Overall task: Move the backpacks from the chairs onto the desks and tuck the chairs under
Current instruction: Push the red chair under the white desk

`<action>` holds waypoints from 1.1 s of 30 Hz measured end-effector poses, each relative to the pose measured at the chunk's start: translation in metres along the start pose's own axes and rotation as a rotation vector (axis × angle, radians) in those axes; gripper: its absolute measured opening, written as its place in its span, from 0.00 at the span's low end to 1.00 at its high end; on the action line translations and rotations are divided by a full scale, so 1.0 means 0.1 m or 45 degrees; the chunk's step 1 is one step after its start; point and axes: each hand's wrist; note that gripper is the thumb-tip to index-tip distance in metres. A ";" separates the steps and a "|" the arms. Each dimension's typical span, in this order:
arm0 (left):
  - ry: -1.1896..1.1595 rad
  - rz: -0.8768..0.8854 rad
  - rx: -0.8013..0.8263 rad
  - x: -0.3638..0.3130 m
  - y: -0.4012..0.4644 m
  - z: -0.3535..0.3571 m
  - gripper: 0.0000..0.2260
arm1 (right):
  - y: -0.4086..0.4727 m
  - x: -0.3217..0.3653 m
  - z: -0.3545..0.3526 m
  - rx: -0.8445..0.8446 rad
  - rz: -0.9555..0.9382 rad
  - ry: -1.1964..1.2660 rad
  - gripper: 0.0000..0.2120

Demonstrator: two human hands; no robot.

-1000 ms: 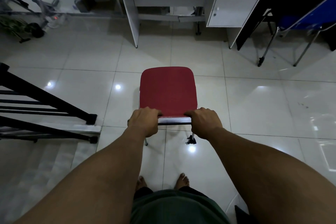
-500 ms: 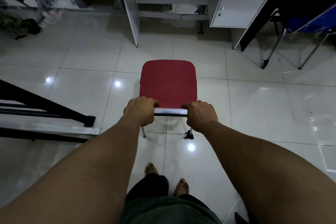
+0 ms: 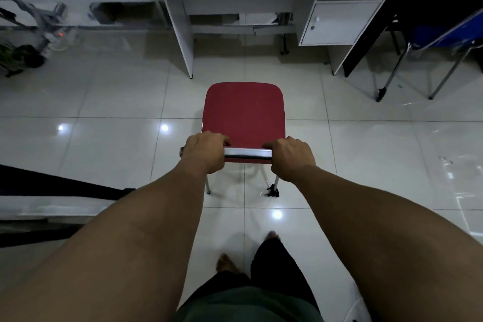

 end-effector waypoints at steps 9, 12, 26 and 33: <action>-0.025 -0.008 -0.045 -0.07 0.82 -0.35 0.18 | 0.84 -0.33 -0.34 -0.033 -0.005 0.004 0.16; -0.040 -0.034 -0.024 -0.10 1.18 -0.49 0.19 | 1.20 -0.48 -0.48 -0.020 -0.010 -0.018 0.16; -0.056 -0.100 0.034 0.00 2.54 -1.02 0.22 | 2.55 -0.86 -1.03 0.031 -0.059 0.003 0.20; -0.067 -0.045 0.018 0.13 3.18 -1.27 0.22 | 3.26 -0.99 -1.21 0.024 -0.020 0.020 0.19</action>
Point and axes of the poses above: each hand's wrist, its own y-axis towards the middle knuckle, its own z-axis out of the palm, x = y × z, and after that the axes turned 8 degrees about y, right-handed
